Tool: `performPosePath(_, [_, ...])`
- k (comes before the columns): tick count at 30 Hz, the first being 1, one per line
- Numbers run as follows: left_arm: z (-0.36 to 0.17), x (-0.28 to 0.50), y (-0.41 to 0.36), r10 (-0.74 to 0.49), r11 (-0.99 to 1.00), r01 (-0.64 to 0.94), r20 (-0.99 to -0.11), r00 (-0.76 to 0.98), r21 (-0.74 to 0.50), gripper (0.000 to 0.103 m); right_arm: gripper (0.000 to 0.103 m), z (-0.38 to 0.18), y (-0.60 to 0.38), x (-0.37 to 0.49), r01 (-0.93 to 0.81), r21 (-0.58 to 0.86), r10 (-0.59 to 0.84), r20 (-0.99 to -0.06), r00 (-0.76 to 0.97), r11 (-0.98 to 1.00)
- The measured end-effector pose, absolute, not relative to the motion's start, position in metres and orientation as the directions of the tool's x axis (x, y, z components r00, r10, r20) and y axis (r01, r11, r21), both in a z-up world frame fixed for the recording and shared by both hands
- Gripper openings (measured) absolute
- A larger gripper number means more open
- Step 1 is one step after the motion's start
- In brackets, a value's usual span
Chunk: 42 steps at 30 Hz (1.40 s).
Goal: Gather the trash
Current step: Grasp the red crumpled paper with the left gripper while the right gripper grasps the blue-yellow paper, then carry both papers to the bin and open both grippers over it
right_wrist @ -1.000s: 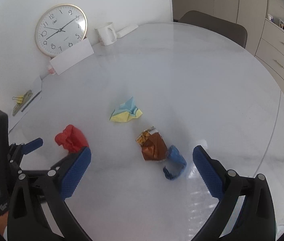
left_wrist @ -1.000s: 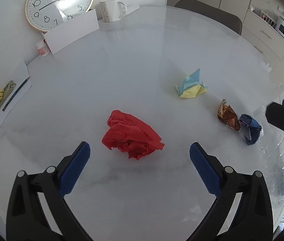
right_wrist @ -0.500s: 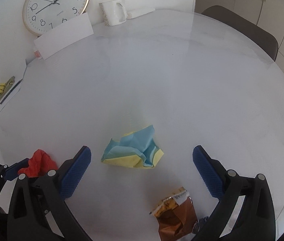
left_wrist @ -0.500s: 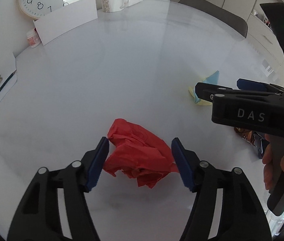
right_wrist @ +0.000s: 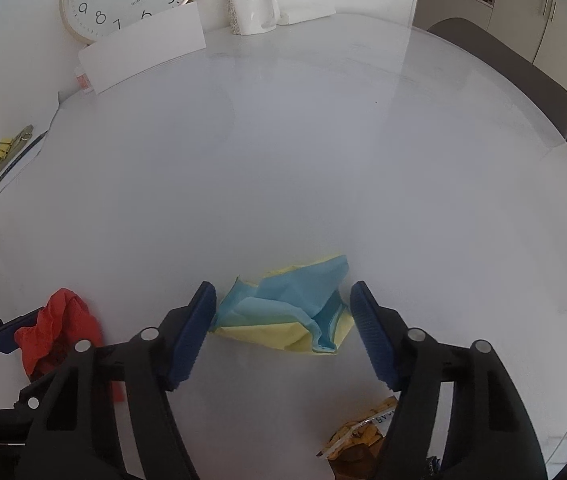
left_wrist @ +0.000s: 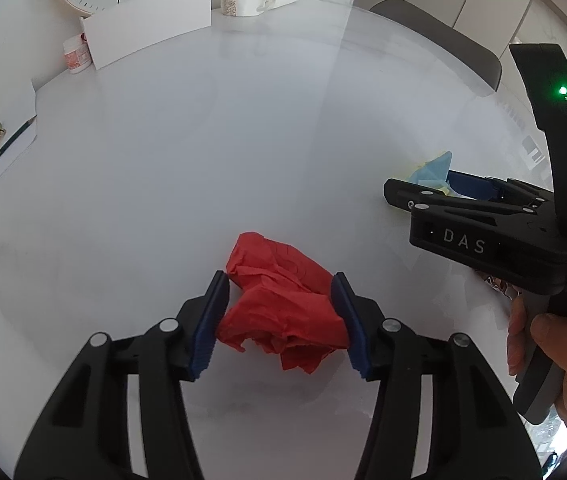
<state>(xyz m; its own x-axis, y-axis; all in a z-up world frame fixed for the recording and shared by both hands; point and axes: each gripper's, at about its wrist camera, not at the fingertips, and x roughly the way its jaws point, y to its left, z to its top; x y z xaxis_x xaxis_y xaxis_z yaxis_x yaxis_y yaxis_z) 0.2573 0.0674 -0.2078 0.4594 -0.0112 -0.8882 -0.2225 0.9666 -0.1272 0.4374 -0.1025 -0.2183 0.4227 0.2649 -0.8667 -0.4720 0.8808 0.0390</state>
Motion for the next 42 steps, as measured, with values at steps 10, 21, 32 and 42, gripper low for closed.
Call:
performPosePath(10, [-0.198,0.249,0.078,-0.036,0.959,-0.229,-0.878,0.477,-0.164,0.05,0.059,-0.203,-0.113,0.432,-0.455,0.096,0.312,-0.849,0.427,0.885])
performPosePath(21, [-0.152,0.213,0.069,-0.09,0.965,-0.164,-0.844,0.529,-0.206,0.05,0.059,-0.138,-0.142,0.383,-0.449,0.173,0.39,-0.802,0.453,0.877])
performPosePath(32, [-0.098,0.137,-0.014,-0.17,0.983,0.035,-0.829,0.533,-0.179,0.05,0.059,-0.092,-0.244,0.253,-0.375,0.184,0.363,-0.792,0.491,0.909])
performPosePath(42, [-0.089,0.054,-0.152,-0.312,0.931,0.319,-0.845,0.434,-0.18,0.05,0.059,-0.094,-0.352,0.105,-0.224,0.175,0.267,-0.824,0.5,0.959])
